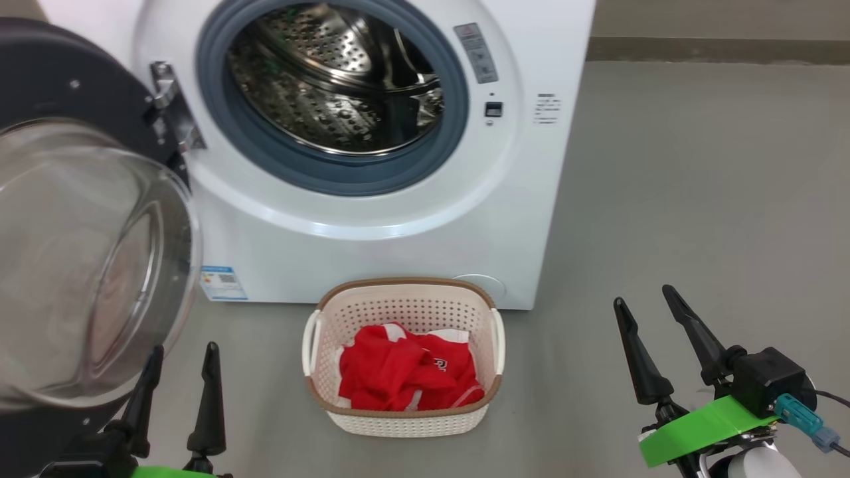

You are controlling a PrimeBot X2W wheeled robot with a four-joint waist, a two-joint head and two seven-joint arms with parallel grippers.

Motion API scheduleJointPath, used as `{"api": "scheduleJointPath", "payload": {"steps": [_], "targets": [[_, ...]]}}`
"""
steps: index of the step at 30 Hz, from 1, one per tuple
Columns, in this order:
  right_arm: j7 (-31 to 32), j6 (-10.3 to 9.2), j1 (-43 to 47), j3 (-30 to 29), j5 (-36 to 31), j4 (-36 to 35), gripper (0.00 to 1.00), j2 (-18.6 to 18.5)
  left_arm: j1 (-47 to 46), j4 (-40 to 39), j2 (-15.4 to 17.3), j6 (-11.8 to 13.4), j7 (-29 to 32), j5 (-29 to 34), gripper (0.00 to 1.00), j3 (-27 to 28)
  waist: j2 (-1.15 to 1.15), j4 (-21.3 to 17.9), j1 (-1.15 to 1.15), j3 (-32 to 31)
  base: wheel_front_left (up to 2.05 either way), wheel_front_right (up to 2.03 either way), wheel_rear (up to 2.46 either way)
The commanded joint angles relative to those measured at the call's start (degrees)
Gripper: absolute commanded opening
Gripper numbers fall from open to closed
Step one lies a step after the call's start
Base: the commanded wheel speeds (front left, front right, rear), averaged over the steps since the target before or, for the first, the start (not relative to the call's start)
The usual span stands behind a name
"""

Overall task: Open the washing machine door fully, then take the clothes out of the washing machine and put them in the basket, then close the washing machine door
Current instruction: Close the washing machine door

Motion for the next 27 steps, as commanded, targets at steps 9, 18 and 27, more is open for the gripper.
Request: {"api": "scheduleJointPath", "payload": {"steps": [9,18,27], "targets": [[-0.4,0.36,-2.7,4.1,0.8,-1.3,1.0,-1.5,-0.9,-2.2,0.5,1.4,-0.5,1.0,1.0,2.8,0.0,7.6,0.0,-0.2,0.0,0.0,0.0],[-0.4,0.36,-2.9,5.3,1.3,-1.3,1.0,-0.8,-0.4,-3.0,0.5,2.1,-0.5,2.2,1.0,2.6,0.0,13.0,0.0,-0.4,0.0,0.0,0.0],[-0.4,0.36,-2.8,5.4,1.2,-1.7,1.0,-0.9,-0.4,-3.3,0.6,3.0,-0.5,2.7,1.0,2.8,0.0,17.5,0.0,-0.4,0.0,0.0,0.0]]}}
